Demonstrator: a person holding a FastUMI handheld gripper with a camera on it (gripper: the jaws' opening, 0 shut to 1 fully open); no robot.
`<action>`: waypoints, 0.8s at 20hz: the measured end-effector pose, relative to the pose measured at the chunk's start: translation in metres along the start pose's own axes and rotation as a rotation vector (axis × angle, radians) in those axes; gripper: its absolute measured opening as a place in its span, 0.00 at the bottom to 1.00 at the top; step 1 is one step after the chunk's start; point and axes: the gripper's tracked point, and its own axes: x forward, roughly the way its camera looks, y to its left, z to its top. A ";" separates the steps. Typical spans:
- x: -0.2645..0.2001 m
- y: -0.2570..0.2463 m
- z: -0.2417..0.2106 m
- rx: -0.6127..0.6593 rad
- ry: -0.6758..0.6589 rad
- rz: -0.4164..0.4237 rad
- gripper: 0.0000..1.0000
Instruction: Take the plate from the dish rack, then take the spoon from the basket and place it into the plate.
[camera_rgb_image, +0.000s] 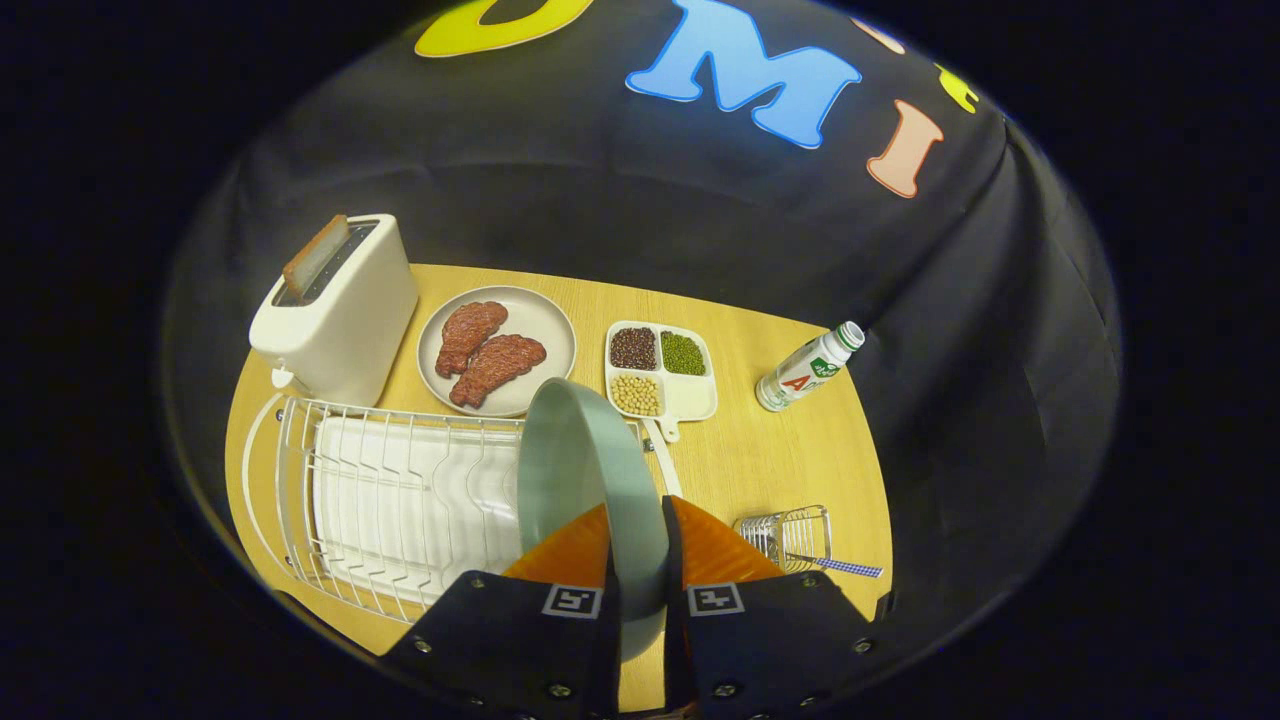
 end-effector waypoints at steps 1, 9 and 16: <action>-0.003 -0.004 -0.001 0.007 -0.002 0.009 0.17; -0.040 -0.059 -0.025 0.095 -0.010 0.135 0.17; -0.053 -0.112 -0.067 0.192 0.016 0.285 0.17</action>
